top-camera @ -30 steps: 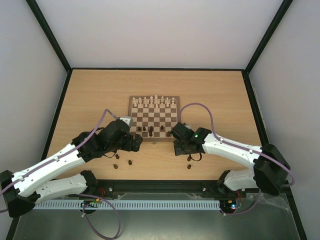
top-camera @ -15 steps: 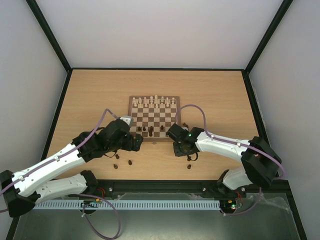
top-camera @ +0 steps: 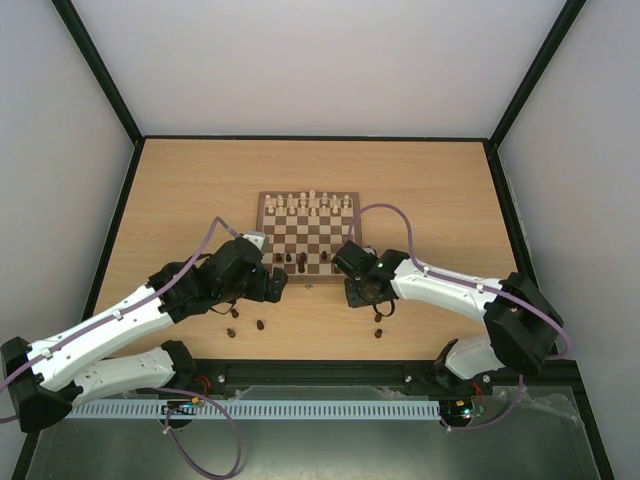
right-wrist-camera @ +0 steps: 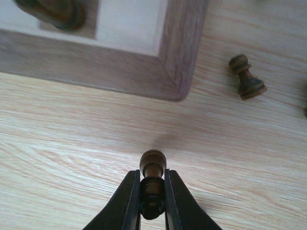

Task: Set up the chess pieces on the board
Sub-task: Pick up the chess piece at the center of the board, then place the chess piece on the chessboard.

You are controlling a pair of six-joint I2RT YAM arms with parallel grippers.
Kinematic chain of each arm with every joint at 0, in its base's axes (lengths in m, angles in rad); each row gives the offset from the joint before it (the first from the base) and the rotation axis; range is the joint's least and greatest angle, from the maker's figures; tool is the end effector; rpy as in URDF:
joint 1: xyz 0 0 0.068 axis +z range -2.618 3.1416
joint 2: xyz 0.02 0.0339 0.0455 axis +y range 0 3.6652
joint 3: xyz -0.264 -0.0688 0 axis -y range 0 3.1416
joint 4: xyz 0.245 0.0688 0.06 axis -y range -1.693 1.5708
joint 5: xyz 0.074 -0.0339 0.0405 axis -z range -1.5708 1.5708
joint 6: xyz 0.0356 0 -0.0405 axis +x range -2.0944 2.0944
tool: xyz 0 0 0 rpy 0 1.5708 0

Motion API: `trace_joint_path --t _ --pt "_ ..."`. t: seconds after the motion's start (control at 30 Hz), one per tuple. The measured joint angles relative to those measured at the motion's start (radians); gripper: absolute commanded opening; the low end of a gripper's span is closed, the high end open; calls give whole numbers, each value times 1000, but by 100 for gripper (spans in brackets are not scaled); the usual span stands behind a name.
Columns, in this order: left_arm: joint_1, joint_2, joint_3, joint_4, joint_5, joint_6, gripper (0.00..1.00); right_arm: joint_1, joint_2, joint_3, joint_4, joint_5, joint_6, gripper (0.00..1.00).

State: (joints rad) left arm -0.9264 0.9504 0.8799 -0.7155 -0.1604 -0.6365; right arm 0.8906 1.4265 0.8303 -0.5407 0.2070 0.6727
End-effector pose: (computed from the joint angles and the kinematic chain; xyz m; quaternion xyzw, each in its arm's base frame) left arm 0.1200 -0.1503 0.2937 0.1027 0.9158 -0.2159 0.3227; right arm 0.1719 0.2008 0.1881 -0.0835 0.9680 0.0792 0.2230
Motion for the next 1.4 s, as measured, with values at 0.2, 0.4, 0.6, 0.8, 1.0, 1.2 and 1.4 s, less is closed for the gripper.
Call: trace_joint_path --t 0.2,0.4,0.6,0.8,1.0,1.2,1.4 --pt "0 7 0 0 0 1 99 28 -1 129 -41 -2 -18 7" --pt "0 6 0 -1 -1 0 99 44 77 260 -43 -22 -61 7" --pt "0 -18 0 -2 -2 0 99 44 227 391 -58 -42 -110 7" --pt "0 -49 0 -9 -5 -4 99 44 342 529 -83 -39 -150 8" --pt "0 -57 0 -10 -5 -5 99 39 420 587 -97 -35 -174 9" --pt "0 -61 0 -10 -5 -5 99 27 456 590 -105 -38 -187 9" --pt "0 -61 0 -10 -6 -5 99 12 468 599 -105 -42 -196 9"
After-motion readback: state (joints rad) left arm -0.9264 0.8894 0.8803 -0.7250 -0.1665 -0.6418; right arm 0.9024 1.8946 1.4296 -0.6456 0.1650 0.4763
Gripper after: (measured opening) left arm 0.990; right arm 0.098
